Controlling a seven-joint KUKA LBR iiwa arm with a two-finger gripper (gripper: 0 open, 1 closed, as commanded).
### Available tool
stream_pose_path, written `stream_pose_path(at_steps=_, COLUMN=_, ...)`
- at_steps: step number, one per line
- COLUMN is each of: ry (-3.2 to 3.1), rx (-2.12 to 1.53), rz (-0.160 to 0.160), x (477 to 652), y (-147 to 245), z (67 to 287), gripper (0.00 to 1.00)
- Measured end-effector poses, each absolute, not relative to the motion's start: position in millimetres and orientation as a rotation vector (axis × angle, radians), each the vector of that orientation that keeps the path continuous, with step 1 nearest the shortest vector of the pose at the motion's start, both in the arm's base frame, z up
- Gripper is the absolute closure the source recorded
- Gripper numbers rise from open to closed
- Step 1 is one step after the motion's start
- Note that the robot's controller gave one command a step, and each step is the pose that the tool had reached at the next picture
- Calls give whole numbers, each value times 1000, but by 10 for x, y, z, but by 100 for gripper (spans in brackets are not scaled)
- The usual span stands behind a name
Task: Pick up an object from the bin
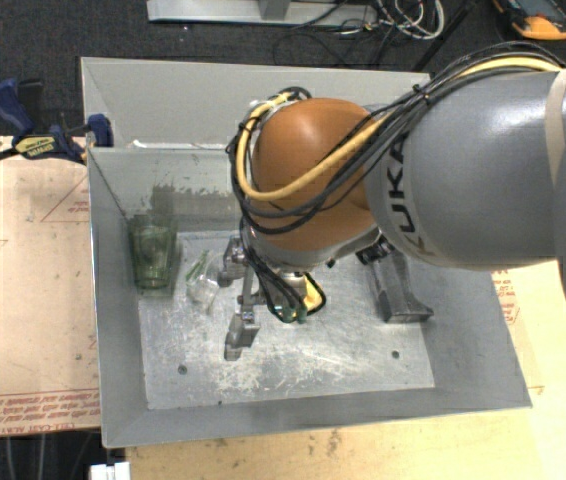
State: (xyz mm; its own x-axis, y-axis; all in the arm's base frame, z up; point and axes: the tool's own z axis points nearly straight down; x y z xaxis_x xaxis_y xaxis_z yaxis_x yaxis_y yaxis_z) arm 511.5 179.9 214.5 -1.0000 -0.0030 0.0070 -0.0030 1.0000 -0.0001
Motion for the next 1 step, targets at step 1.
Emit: stream_pose_path(at_steps=1, ry=-3141, rx=0, rz=-2, x=5133, y=1791, z=2178, gripper=0)
